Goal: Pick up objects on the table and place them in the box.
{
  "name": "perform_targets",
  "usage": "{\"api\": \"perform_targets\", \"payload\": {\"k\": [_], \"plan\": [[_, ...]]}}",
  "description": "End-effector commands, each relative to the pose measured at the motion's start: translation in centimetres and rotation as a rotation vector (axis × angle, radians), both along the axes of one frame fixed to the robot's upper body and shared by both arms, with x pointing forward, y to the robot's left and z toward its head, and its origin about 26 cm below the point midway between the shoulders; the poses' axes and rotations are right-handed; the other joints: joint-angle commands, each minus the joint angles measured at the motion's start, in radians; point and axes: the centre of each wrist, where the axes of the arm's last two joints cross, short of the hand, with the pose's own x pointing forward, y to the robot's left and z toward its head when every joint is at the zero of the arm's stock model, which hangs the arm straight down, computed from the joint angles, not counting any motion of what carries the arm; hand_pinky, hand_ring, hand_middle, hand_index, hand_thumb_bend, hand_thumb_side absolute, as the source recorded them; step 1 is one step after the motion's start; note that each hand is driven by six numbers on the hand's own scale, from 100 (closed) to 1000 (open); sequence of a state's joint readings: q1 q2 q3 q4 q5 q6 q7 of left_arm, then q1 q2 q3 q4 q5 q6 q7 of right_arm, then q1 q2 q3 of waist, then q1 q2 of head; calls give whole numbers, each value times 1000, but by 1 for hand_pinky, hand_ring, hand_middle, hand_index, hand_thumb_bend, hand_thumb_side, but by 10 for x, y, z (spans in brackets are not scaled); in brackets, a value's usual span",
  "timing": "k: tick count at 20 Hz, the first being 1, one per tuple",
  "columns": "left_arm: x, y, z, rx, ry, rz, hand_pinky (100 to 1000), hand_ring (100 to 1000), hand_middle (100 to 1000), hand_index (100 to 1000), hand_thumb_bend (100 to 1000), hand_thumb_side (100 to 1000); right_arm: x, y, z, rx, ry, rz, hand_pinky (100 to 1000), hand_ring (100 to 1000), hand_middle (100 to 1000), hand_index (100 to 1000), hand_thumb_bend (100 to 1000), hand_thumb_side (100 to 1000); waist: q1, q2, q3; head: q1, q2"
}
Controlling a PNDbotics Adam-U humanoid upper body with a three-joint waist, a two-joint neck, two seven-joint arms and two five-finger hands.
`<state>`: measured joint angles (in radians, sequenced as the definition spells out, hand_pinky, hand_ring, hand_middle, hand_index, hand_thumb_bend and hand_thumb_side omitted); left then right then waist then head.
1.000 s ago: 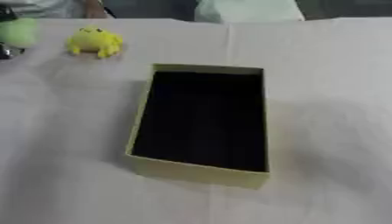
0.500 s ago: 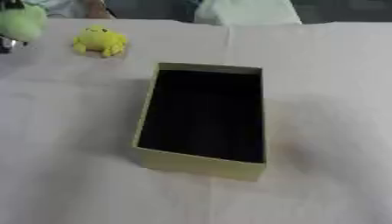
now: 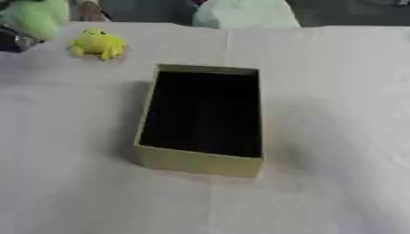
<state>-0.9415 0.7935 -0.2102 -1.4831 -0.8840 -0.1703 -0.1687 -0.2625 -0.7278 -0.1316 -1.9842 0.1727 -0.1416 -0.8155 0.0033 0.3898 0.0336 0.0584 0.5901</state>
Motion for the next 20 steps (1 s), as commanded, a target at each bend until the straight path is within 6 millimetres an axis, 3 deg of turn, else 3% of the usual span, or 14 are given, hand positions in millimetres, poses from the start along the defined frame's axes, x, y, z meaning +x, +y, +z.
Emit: {"api": "perform_targets", "payload": {"k": [1, 5, 8, 13, 20], "plan": [[-12, -29, 11, -5, -46, -87, 600, 415, 343, 536, 227, 122, -3, -1, 7, -9, -19, 1, 758, 708, 673, 772, 151, 993, -3, -33, 1, -18, 11], [-25, -66, 9, -27, -41, -186, 600, 409, 338, 537, 228, 122, -3, 0, 7, -6, -16, 7, 758, 708, 673, 772, 150, 994, -4, -45, 4, -26, 17], [-37, -75, 11, -28, -39, -193, 600, 409, 338, 537, 228, 122, -3, -1, 7, -6, -16, 6, 758, 708, 673, 772, 150, 994, -4, -46, 6, -28, 17], [-53, -114, 4, 4, -12, -336, 614, 429, 361, 550, 254, 156, -2, 3, 7, 11, -17, 29, 757, 708, 674, 772, 149, 993, -4, -66, -21, -10, 37], [-41, -161, -21, 109, 94, -396, 631, 456, 388, 566, 265, 198, -2, 3, 5, 15, -8, 28, 756, 708, 673, 771, 149, 992, 8, -85, -22, -5, 59]]}}
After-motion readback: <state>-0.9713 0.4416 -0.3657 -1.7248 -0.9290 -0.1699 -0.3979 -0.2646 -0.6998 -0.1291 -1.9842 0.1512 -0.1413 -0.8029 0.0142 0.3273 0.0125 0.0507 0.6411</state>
